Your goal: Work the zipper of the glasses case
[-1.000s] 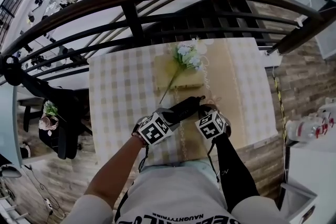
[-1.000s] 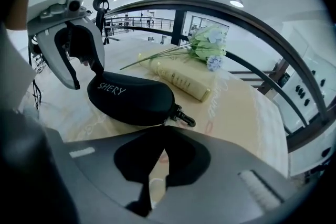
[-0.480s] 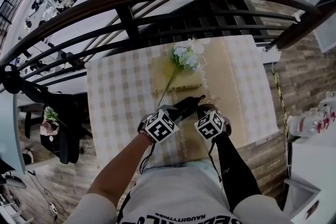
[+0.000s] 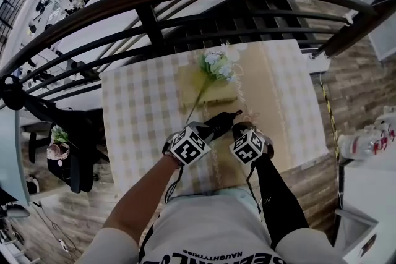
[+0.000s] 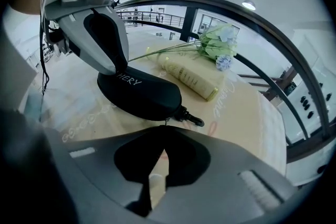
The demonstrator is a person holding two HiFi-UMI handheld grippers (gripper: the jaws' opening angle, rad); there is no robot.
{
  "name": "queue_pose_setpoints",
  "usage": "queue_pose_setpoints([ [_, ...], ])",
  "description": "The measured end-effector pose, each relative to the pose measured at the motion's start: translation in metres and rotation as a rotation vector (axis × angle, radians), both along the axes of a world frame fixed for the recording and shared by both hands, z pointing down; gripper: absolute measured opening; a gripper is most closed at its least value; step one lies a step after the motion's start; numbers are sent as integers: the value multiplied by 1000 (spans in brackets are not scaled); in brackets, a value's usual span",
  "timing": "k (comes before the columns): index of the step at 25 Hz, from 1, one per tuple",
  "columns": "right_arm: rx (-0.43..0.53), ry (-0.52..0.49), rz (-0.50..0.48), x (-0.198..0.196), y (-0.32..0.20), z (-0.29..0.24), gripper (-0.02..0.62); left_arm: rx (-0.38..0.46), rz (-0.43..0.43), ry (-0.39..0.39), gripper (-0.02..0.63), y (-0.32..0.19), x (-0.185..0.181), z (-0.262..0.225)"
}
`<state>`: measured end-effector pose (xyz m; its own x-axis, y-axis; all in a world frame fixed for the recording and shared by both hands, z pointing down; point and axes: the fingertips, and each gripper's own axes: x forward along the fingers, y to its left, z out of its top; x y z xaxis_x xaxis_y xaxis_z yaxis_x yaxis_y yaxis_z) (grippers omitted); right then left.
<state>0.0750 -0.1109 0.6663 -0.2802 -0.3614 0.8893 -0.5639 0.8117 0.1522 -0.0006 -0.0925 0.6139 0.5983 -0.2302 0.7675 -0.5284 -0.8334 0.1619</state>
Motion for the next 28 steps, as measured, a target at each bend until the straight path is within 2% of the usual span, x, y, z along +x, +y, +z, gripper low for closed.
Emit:
queue_pose_setpoints([
  [28, -20, -37, -69, -31, 38, -4, 28, 19, -30, 23, 46, -2, -2, -2],
])
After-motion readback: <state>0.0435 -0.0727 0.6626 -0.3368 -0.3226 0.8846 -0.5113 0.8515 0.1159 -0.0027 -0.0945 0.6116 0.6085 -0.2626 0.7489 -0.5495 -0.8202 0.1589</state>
